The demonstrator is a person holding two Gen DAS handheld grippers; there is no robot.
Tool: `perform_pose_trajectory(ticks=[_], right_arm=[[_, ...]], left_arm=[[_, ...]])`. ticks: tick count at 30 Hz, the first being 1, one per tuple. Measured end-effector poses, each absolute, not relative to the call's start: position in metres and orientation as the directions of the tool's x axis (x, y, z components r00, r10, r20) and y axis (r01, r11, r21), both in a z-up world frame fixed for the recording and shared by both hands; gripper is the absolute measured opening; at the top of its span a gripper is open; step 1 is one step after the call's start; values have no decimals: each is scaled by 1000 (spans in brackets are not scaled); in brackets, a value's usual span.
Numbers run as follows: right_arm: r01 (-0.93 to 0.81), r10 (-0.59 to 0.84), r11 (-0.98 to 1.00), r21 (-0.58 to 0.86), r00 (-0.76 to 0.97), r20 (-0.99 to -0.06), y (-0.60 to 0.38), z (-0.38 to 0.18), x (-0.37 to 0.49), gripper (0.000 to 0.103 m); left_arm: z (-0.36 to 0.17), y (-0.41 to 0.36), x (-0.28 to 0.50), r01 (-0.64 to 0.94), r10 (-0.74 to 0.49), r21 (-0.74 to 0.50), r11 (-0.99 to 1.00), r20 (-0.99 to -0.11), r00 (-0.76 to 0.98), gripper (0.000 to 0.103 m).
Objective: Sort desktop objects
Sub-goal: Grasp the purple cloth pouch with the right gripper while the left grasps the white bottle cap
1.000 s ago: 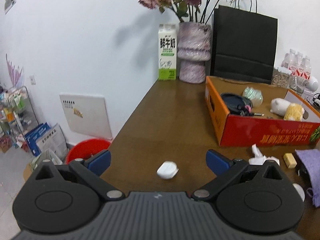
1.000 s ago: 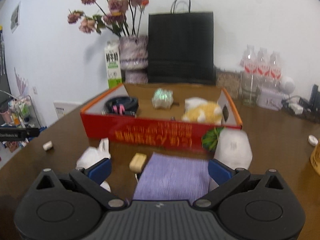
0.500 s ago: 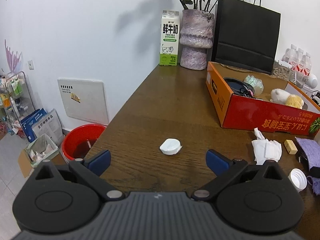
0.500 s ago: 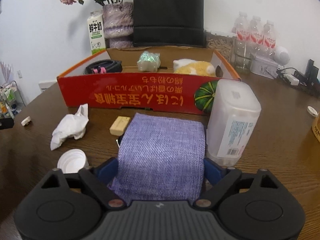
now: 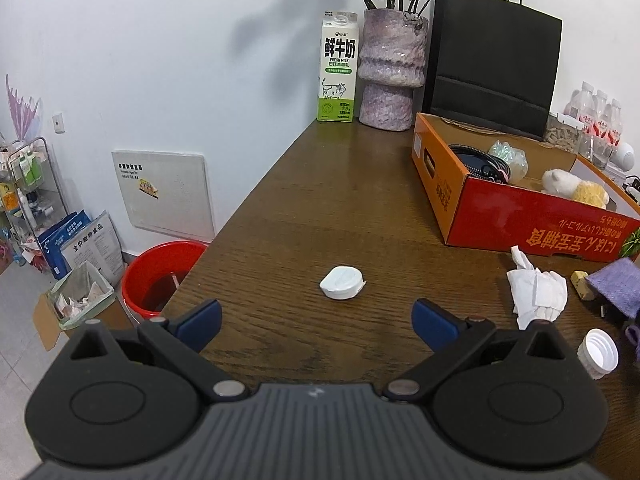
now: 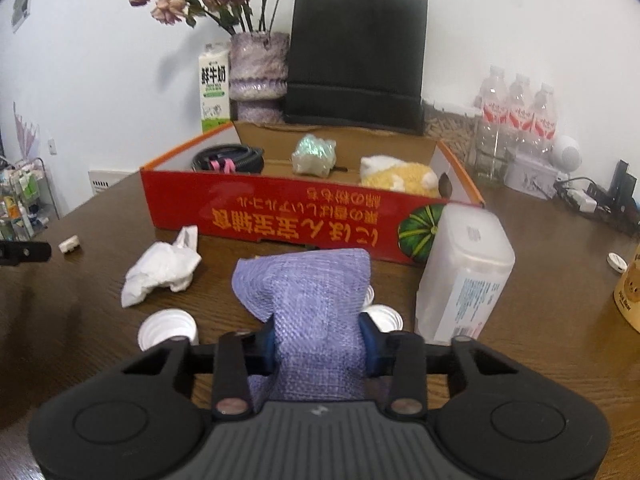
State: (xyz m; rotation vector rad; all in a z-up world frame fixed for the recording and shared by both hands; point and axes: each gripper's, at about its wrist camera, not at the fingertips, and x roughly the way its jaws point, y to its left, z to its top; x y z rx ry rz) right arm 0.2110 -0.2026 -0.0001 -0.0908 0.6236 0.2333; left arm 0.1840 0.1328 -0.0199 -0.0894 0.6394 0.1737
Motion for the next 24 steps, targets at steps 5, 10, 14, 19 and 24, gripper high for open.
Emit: perform_pose_trajectory(ticks=[5, 10, 14, 19, 24], right_arm=[[-230, 201, 973, 19, 803, -561, -207, 7, 214, 18], [-212, 194, 977, 29, 818, -541, -209, 11, 220, 18], [-202, 190, 979, 37, 822, -538, -207, 11, 225, 18], [-192, 184, 981, 40, 825, -535, -207, 11, 230, 18], [-189, 180, 981, 40, 825, -536, -206, 9, 231, 18]], left_arm=[[-20, 134, 188, -180, 132, -20, 983, -603, 787, 103], [-19, 136, 198, -165, 127, -8, 986, -602, 788, 103], [-21, 138, 211, -168, 132, 0, 986, -617, 776, 103], [-24, 139, 226, -161, 139, 21, 987, -620, 772, 103], [-31, 138, 240, -141, 112, 7, 990, -643, 758, 72]])
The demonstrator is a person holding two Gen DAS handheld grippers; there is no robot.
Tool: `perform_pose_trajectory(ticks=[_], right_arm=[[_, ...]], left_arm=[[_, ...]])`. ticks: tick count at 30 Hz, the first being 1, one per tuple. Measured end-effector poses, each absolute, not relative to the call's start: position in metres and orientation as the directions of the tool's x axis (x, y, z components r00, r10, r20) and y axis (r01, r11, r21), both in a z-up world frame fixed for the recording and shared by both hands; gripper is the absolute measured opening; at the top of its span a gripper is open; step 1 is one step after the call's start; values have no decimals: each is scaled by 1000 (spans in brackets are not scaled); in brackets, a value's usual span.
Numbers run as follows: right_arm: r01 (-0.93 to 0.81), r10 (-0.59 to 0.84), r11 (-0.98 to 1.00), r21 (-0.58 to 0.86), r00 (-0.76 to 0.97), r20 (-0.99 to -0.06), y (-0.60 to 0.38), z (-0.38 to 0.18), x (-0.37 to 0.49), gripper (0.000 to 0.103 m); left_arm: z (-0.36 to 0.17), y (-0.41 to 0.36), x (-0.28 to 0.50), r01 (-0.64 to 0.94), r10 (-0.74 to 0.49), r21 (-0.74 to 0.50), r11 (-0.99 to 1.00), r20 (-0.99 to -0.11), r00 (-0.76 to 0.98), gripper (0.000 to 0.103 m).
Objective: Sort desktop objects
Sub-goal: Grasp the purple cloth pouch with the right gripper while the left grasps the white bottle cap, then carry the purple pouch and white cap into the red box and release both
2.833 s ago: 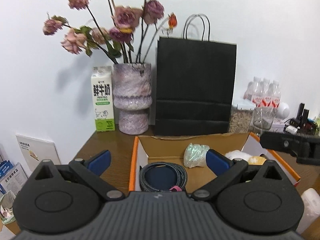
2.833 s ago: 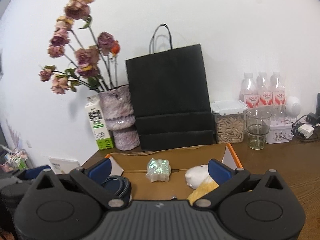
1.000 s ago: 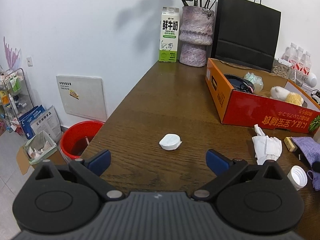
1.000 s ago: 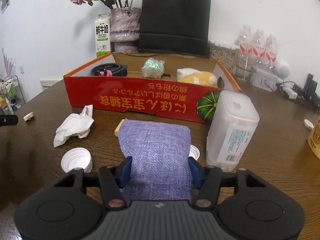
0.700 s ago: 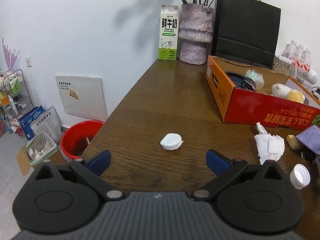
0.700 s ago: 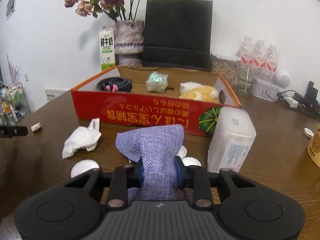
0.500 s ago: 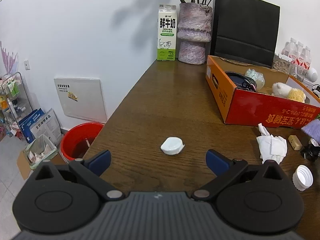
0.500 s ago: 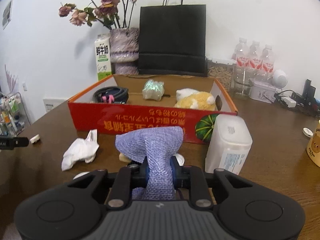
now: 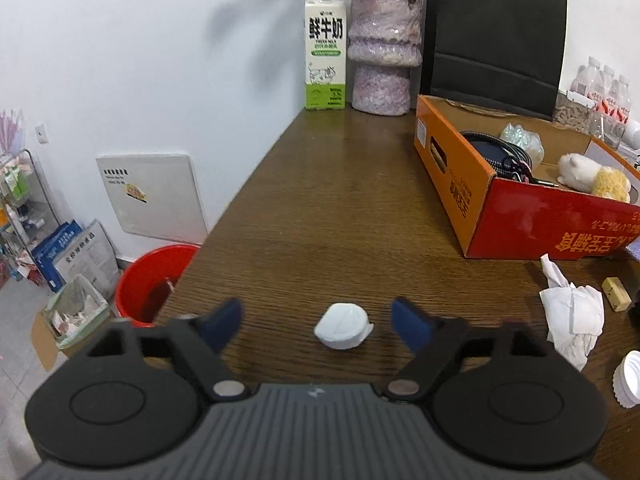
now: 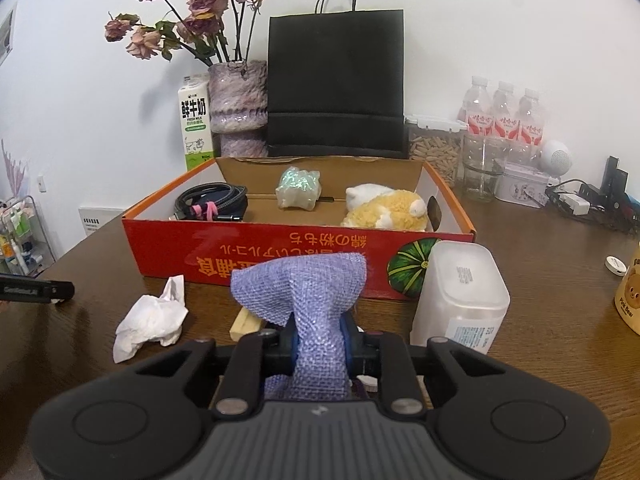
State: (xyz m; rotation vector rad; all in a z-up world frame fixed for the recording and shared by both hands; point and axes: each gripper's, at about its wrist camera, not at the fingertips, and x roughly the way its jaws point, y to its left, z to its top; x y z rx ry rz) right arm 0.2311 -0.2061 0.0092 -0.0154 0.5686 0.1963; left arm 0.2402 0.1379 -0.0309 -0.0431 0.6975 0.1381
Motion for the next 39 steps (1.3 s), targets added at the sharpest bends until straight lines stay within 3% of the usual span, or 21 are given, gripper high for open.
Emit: perform_pose_trajectory(ticks=[2, 3, 5, 18, 39], right_arm=[[-189, 180, 981, 40, 825, -536, -206, 9, 231, 18], [-188, 180, 981, 40, 824, -537, -206, 9, 231, 18], [-189, 181, 981, 40, 825, -536, -206, 9, 231, 18], [-181, 181, 982, 51, 831, -527, -208, 9, 229, 18], [-207, 220, 975, 76, 895, -387, -207, 58, 243, 18]], left_arm=[[-34, 138, 242, -130, 91, -11, 992, -652, 753, 61], [-34, 137, 241, -133, 102, 1, 991, -646, 756, 47], [-33, 138, 239, -120, 82, -16, 993, -642, 762, 30], [-25, 132, 234, -126, 82, -29, 992, -617, 783, 28], [50, 56, 245, 34, -55, -55, 998, -430, 901, 29]])
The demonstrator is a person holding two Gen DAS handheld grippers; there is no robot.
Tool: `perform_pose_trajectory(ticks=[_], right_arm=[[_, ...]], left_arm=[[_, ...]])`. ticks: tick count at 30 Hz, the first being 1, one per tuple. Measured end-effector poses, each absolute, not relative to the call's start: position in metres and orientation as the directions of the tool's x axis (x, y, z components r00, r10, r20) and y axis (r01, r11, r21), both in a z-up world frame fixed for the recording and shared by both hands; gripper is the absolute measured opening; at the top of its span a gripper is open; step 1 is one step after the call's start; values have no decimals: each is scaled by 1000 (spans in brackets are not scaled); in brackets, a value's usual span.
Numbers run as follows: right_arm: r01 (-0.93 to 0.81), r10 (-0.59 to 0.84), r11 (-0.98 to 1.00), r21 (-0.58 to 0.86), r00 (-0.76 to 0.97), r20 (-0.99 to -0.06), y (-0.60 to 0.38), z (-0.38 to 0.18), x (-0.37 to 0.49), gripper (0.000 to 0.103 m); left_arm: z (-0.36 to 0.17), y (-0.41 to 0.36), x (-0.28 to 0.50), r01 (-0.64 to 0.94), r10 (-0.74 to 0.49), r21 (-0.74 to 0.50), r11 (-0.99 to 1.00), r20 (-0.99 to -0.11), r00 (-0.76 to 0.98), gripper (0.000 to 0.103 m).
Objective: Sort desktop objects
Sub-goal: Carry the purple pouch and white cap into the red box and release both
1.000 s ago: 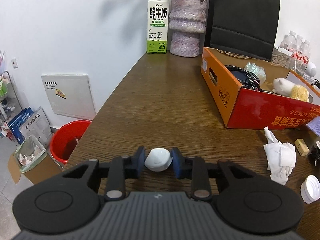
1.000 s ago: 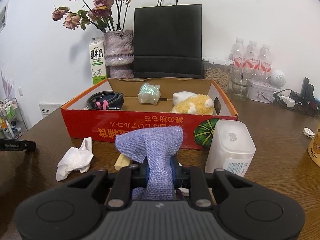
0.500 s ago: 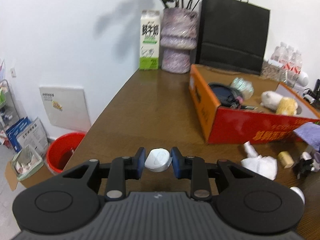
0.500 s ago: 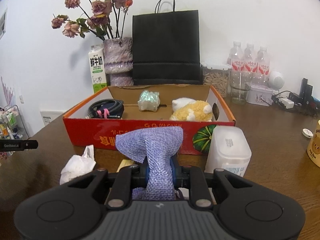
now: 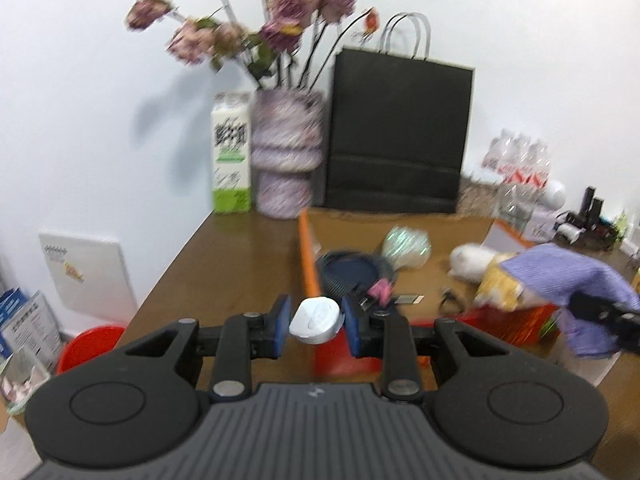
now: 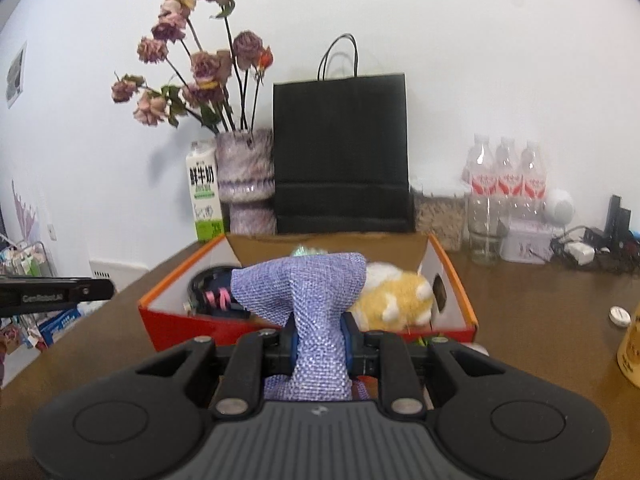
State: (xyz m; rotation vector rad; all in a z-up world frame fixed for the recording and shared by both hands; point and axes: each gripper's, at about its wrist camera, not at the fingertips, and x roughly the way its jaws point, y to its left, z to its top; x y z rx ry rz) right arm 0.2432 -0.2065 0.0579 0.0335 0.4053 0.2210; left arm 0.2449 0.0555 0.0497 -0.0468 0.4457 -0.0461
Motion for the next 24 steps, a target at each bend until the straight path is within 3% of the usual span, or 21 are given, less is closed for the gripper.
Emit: perform_pose_trajectory(ticks=[13, 24], right_arm=[[-212, 246, 968, 136, 911, -332, -193, 82, 314, 18], [-191, 225, 974, 120, 875, -428, -183, 49, 370, 18]], left_arm=[[82, -10, 304, 100, -128, -101, 990, -337, 933, 29], [45, -23, 366, 107, -119, -53, 993, -432, 894, 29]])
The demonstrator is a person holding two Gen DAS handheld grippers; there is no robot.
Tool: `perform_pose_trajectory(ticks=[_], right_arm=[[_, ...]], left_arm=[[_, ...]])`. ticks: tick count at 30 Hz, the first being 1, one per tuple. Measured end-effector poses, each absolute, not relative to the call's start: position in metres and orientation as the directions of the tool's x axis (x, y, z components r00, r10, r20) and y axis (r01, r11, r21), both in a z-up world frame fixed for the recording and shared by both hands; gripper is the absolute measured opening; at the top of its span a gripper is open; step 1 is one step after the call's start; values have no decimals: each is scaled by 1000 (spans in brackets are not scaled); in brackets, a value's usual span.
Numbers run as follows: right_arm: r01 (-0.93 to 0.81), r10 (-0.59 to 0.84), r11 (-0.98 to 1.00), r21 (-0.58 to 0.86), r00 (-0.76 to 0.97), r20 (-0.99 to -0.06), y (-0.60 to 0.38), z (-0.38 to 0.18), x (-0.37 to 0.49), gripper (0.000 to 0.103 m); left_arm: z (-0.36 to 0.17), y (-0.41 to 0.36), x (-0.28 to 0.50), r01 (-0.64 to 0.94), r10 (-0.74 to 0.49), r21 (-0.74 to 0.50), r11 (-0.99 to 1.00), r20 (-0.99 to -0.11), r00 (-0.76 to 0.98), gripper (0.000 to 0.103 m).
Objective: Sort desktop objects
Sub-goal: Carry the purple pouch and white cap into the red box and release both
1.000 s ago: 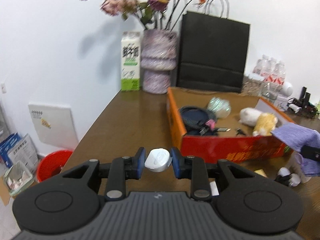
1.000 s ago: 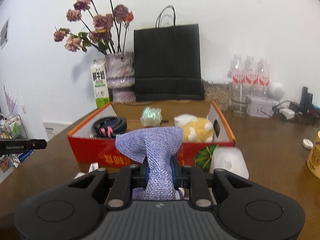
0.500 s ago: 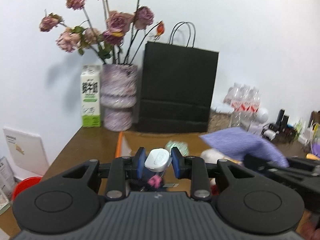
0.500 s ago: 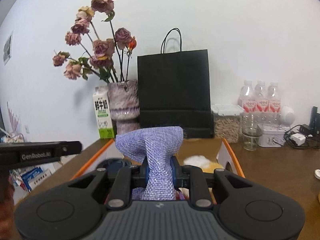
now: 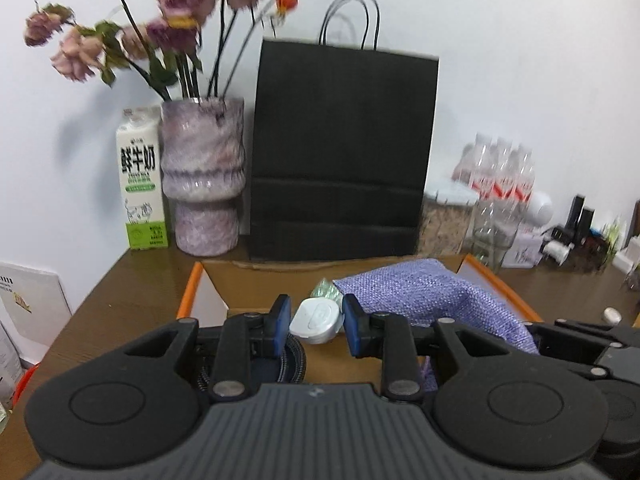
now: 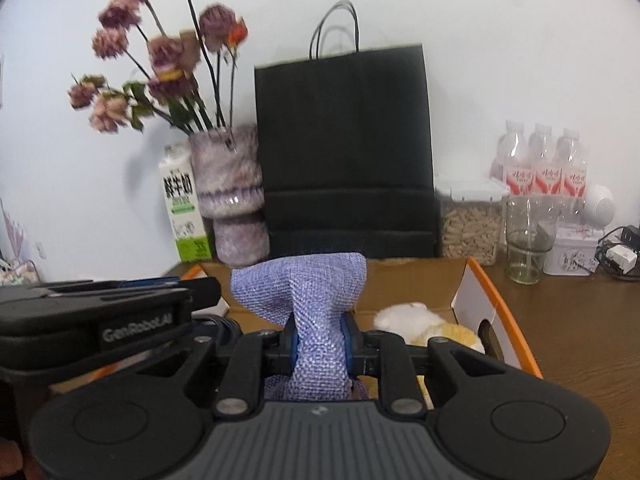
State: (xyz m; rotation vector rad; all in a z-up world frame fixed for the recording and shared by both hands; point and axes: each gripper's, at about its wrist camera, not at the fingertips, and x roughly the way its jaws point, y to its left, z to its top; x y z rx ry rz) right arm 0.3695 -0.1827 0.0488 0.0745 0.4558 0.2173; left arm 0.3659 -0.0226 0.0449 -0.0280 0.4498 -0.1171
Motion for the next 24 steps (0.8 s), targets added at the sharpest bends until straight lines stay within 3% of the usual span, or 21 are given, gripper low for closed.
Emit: perform_pose_trajectory(ticks=[10, 12, 16, 18, 22, 24], right_arm=[[-174, 184, 983, 66, 858, -480, -176, 27, 381, 19], [-170, 177, 984, 60, 860, -479, -176, 27, 380, 24], [-132, 143, 990, 58, 867, -477, -180, 28, 378, 50], [-108, 124, 992, 62, 874, -470, -183, 31, 377, 62], [-77, 106, 994, 80, 883, -457, -189, 35, 375, 88], [-76, 112, 992, 96, 883, -457, -193, 37, 375, 92]], left_arm=[[21, -24, 382, 110, -103, -14, 994, -490, 866, 29], [20, -25, 381, 112, -100, -6, 994, -491, 866, 29], [21, -24, 379, 104, -92, -2, 995, -493, 865, 36], [25, -21, 376, 78, -61, 15, 997, -474, 878, 53], [31, -13, 371, 22, -3, 36, 999, -446, 895, 75], [34, -8, 370, -9, 26, 39, 999, -440, 898, 96]])
